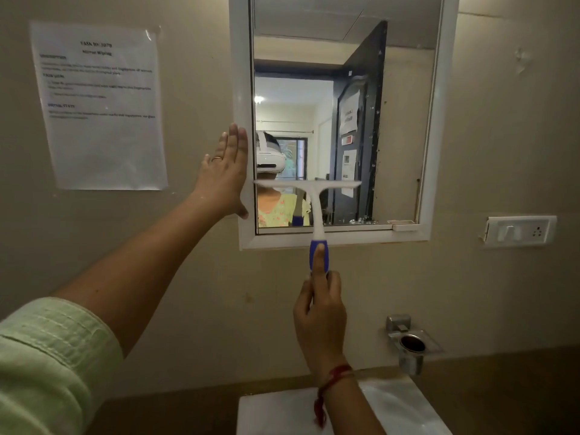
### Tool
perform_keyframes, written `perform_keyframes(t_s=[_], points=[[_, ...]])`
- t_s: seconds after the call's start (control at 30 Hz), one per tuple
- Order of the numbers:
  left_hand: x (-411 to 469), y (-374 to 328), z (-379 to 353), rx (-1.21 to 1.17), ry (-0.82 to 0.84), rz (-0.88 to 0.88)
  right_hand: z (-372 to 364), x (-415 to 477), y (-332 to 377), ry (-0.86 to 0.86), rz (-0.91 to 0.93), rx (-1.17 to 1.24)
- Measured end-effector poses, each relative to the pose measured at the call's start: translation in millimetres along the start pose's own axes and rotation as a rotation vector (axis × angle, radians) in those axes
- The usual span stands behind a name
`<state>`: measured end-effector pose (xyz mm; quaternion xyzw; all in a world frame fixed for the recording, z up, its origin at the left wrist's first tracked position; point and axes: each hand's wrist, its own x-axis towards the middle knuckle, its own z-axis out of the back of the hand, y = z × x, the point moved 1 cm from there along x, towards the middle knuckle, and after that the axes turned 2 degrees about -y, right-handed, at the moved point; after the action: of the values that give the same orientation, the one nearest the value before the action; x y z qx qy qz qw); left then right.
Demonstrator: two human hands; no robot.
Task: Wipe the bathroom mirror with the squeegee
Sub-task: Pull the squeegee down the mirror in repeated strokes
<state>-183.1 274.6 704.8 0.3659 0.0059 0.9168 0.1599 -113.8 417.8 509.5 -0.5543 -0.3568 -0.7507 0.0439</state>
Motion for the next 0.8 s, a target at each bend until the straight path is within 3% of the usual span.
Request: perform_keyframes(t_s=[0.37,0.63,0.8], points=[[0.7,-0.2,0.3,-0.010,-0.001,-0.002,0.2,-47.4,-18.8,0.097,-0.010,0.029],[1.7,-1.2,-0.9,-0.020,0.000,0.005,2.9,10.8,3.3,-0.012,0.036,-0.016],[1.4,-1.0,-0.2,-0.012,-0.002,0.001,3.3,-22.5,-9.3,0.080,-0.002,0.001]])
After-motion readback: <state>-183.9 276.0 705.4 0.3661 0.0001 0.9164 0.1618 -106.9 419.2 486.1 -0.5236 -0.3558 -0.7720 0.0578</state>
